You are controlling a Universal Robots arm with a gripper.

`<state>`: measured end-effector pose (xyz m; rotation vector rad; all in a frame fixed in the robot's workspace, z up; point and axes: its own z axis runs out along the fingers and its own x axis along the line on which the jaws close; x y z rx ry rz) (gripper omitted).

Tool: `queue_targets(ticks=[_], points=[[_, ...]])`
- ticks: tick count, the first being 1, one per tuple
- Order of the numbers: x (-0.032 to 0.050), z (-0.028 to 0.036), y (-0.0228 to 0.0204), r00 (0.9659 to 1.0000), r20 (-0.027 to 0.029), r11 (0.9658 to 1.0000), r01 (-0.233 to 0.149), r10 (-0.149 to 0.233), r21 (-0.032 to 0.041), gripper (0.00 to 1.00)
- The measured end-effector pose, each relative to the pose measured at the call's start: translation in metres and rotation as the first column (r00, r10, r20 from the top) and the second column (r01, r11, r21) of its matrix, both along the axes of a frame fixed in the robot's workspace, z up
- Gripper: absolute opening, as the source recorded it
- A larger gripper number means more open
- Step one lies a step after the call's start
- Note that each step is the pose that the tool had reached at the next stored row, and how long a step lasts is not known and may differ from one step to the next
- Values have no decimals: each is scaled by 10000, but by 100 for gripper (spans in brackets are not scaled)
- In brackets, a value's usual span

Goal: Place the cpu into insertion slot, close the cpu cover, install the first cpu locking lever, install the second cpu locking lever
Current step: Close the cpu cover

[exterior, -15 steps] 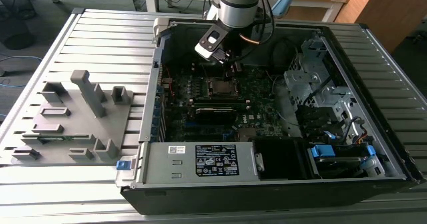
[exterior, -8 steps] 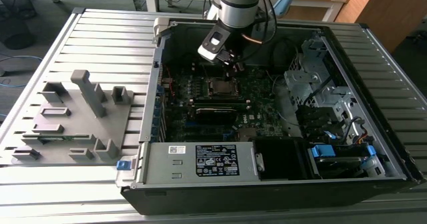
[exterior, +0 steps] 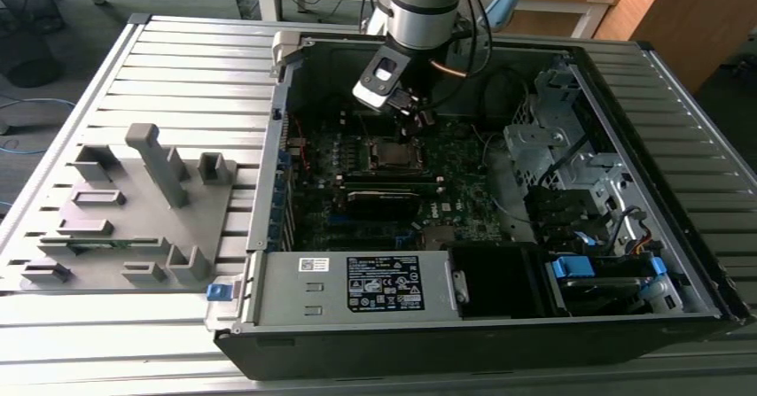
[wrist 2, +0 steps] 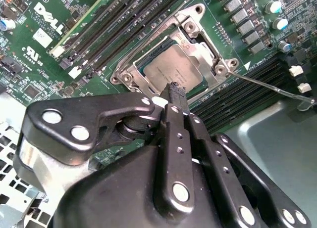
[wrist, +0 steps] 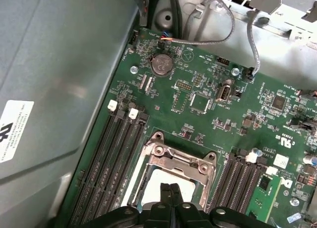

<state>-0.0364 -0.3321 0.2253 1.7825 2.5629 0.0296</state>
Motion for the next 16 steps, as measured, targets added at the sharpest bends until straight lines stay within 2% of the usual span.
queue_targets(ticks=[4, 8, 11, 14, 16], points=[[0, -1, 0, 9987, 0, 9987, -503, 503, 0, 10], [0, -3, 0, 9927, 0, 9927, -1206, 1206, 0, 10], [0, -5, 0, 9848, 0, 9848, -1739, 1739, 0, 10], [0, -6, 0, 9736, 0, 9736, -2284, 2284, 0, 10], [0, -7, 0, 9647, 0, 9647, -2632, 2632, 0, 10]])
